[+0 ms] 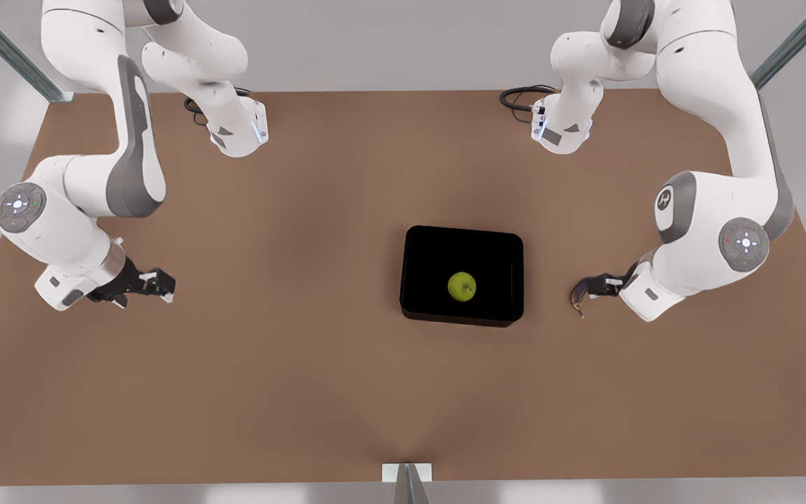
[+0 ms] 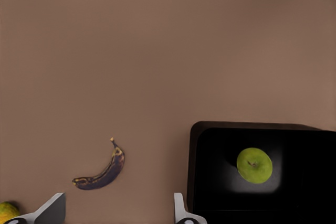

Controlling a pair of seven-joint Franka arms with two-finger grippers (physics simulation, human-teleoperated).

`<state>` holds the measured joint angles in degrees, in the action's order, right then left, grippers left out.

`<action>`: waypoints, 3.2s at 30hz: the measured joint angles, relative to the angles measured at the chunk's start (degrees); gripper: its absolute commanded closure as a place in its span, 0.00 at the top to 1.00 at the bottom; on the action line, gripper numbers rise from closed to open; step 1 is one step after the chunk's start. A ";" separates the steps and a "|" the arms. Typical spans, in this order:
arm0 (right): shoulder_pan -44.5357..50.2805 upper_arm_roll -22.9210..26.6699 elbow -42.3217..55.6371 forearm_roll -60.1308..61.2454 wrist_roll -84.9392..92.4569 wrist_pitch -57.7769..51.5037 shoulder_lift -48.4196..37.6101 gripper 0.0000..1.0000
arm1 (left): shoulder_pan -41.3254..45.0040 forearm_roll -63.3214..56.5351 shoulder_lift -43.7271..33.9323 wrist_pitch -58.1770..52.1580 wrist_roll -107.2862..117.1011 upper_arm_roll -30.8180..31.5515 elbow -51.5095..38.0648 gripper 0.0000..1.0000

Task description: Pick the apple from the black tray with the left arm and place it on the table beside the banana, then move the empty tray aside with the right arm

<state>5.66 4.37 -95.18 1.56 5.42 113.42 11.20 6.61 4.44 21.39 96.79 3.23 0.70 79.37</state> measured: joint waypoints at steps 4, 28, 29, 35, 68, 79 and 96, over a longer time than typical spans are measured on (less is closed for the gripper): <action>-0.41 0.43 0.29 -0.75 0.33 1.62 1.70 1.00 | 6.23 -1.81 1.14 1.34 1.06 -0.05 -2.30 1.00; -0.59 1.94 10.24 -1.21 0.63 -4.02 8.63 1.00 | 28.36 -2.17 1.58 33.22 24.39 -0.06 30.76 1.00; -0.59 1.94 10.25 -1.20 0.63 -4.08 8.64 1.00 | 28.41 -2.52 2.45 34.43 24.97 -0.05 30.73 1.00; -0.62 1.96 10.25 -1.36 0.66 -4.29 8.64 1.00 | 28.31 -6.26 5.11 38.74 27.79 -0.15 30.72 1.00; -0.65 2.03 10.25 -1.34 0.93 -4.41 8.64 1.00 | 28.37 -9.35 13.05 46.72 34.04 -0.43 29.01 0.84; -0.36 1.38 12.19 -1.21 0.82 -5.91 8.20 1.00 | 26.93 -9.39 4.84 31.85 33.36 -1.06 19.86 0.84; 29.31 -4.23 20.90 -0.36 -30.26 -12.59 14.00 1.00 | 5.05 -5.47 15.24 18.69 0.87 -16.81 14.73 1.00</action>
<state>34.98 0.14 -74.28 1.19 -24.84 100.84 25.21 11.67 -1.03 36.63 115.48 4.10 -16.11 94.10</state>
